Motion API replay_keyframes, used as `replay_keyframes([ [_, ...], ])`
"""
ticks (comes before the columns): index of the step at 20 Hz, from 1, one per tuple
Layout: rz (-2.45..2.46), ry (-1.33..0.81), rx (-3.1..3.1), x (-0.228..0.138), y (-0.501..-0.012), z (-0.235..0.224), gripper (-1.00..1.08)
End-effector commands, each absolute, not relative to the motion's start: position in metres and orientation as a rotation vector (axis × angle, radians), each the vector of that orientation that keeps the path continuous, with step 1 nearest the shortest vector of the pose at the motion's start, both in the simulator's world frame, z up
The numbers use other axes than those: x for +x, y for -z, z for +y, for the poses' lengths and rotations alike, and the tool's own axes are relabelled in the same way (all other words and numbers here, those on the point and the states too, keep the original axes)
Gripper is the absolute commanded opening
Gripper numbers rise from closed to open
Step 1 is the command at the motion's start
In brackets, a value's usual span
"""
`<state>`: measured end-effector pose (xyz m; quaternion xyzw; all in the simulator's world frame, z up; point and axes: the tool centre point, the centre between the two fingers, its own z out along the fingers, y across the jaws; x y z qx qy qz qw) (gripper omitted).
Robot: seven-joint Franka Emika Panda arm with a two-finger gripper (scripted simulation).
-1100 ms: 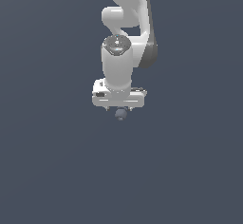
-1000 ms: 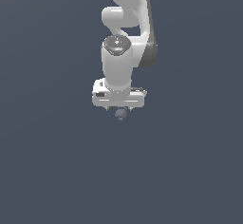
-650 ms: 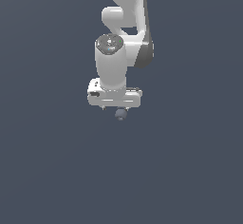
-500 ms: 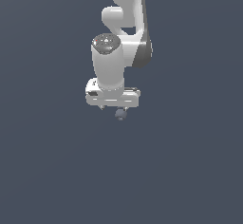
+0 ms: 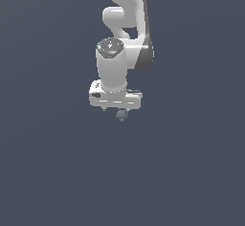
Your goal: Pick up the object and move it to a goal position.
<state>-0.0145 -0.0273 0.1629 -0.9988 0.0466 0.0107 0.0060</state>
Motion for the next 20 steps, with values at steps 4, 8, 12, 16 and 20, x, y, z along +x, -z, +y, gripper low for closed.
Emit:
replay_keyframes([
  [4,0.193,-0.025,-3.128,-0.030,-0.139,-0.019,1.00],
  [8,0.239,-0.015,-3.128,-0.046,-0.118,-0.011,1.00],
  [12,0.275,-0.007,-3.128,-0.059,-0.103,-0.005,1.00],
  [16,0.297,-0.002,-3.127,-0.069,-0.094,-0.002,1.00],
  [20,0.307,0.000,-3.127,-0.073,-0.090,-0.001,1.00],
])
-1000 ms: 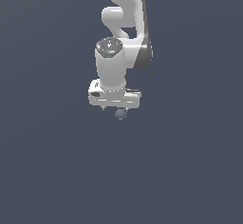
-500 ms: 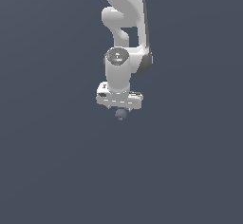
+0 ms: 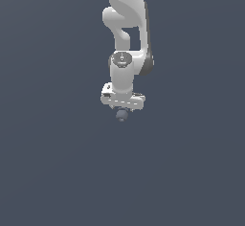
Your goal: Pick up the object and move it to a goal position.
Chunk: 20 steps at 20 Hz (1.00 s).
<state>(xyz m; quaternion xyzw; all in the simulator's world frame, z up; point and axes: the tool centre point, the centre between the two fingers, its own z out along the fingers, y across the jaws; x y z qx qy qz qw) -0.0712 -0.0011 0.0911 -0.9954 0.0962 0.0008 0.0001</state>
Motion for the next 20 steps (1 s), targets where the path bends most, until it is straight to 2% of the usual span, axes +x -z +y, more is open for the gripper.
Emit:
replay_keyframes([
  [1,0.307,0.000,-3.127,-0.073,-0.090,-0.001,1.00],
  [20,0.307,0.000,-3.127,-0.073,-0.040,0.000,1.00],
])
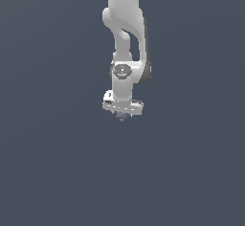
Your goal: Pick up the object and move it to a goal position.
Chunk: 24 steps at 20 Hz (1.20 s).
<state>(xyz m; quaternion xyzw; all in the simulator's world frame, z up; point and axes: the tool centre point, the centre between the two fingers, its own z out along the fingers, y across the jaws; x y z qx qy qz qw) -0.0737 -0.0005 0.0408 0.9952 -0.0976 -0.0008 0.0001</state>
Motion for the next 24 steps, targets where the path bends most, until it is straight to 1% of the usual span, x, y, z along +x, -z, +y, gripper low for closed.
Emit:
replay_keyframes([
  [1,-0.307,0.000,3.127,-0.073,-0.040,0.000,-1.00],
  [15,-0.306,-0.001,3.127,-0.073,-0.045,-0.001,-1.00],
  [20,-0.306,-0.001,3.127,-0.073,-0.061,-0.006,-1.00],
  [24,-0.306,-0.001,3.127,-0.074,-0.085,-0.012,-1.00],
])
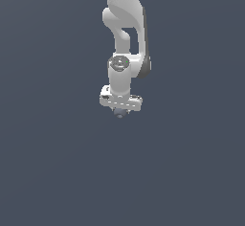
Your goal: Pick up the object and move it to a goal position.
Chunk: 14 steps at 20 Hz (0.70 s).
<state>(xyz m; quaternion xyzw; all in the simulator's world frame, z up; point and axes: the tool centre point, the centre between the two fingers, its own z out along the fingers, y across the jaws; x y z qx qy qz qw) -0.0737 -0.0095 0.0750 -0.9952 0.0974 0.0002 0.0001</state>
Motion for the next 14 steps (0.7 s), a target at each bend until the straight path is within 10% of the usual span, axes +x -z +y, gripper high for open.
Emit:
replay_keyframes([
  [1,0.306,0.001,-3.126,-0.074,-0.092,-0.014,-1.00],
  [14,0.307,0.001,-3.126,-0.074,-0.219,-0.048,-1.00],
])
